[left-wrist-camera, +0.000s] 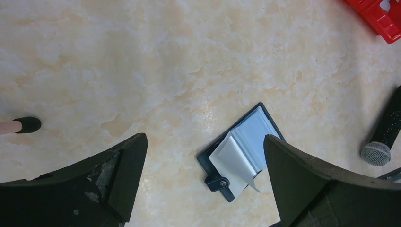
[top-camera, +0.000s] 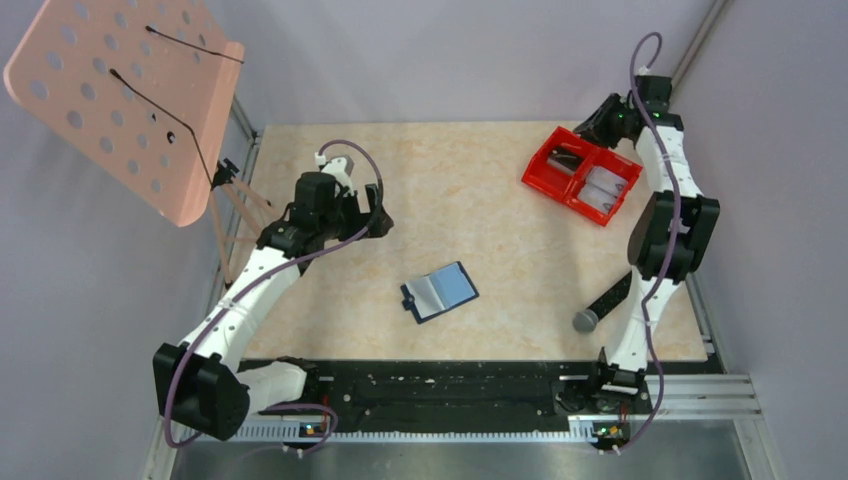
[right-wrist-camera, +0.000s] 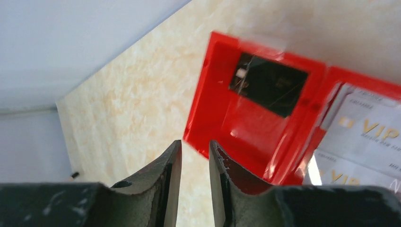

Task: Take the credit cards out of the card holder
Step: Reset both arms

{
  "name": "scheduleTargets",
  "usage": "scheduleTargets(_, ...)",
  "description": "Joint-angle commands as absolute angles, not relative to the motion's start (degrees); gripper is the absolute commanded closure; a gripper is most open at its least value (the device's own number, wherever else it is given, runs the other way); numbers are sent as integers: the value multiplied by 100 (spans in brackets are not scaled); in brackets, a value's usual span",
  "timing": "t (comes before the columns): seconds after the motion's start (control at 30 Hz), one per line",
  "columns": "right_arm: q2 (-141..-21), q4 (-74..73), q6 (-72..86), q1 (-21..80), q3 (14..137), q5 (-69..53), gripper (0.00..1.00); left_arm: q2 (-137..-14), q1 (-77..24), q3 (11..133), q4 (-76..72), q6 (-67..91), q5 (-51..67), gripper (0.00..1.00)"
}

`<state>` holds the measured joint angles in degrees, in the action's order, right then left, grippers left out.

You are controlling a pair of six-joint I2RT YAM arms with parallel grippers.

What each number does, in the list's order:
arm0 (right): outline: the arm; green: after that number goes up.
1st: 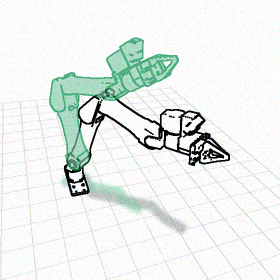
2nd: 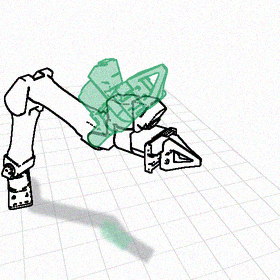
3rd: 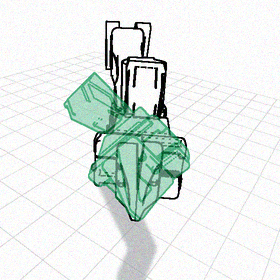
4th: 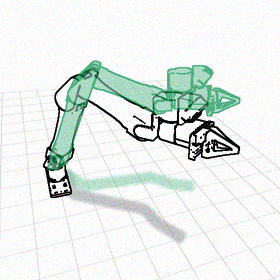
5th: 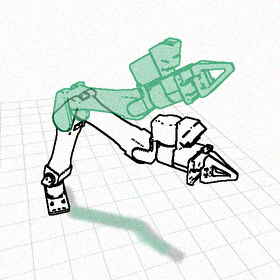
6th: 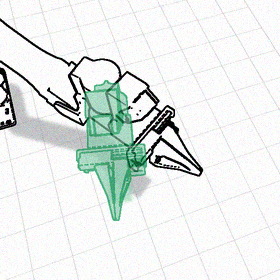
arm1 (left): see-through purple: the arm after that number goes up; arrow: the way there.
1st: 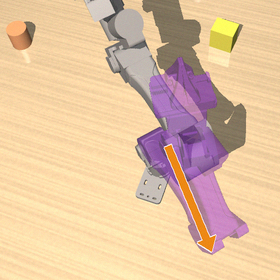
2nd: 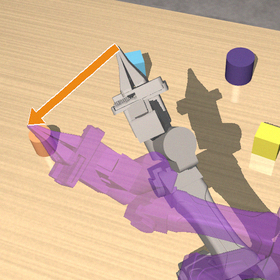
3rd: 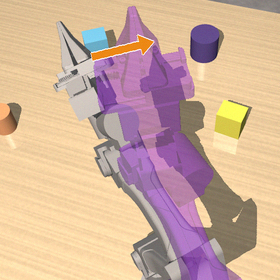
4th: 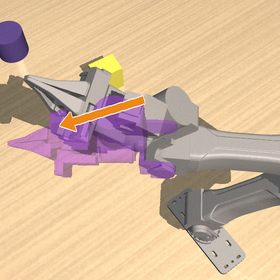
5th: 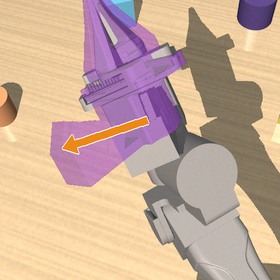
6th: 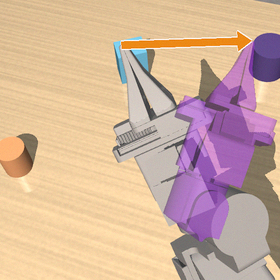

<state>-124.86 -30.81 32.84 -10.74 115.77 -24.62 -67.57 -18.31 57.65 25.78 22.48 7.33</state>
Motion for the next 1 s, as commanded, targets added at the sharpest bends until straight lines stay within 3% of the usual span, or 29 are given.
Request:
scheduleTargets(0.0, -11237, -3335, 2405, -303, 10820, -2213, 69, -6473, -1802, 6011, 2543, 2061, 990, 1)
scheduleTargets(0.2, -9633, -3069, 1702, 1165, 9020, -1629, 37, -6087, -1802, 5872, 2265, 1929, 1456, 1)
scheduleTargets(0.23, -9387, -2935, 1709, 1304, 8729, -1768, 29, -6005, -1800, 5825, 2196, 1940, 1554, 1)
scheduleTargets(0.27, -9155, -2797, 1759, 1456, 8459, -1873, 10, -5953, -1801, 5774, 2122, 1950, 1657, 1)
scheduleTargets(0.3, -8886, -2591, 1793, 1612, 8148, -1884, 2, -5882, -1802, 5714, 2047, 1959, 1748, 1)
scheduleTargets(0.43, -7771, -1938, 1925, 2154, 6951, -1719, 1, -5622, -1806, 5445, 1685, 2047, 2083, 1)
scheduleTargets(0.67, -5791, -1179, 2703, 2232, 5114, -1143, 1, -5273, -1810, 5148, 1283, 2197, 2552, 1)
scheduleTargets(0.97, -4534, -1389, 2668, 2231, 4584, -442, 1, -4980, -1810, 4742, 876, 2268, 2571, 1)
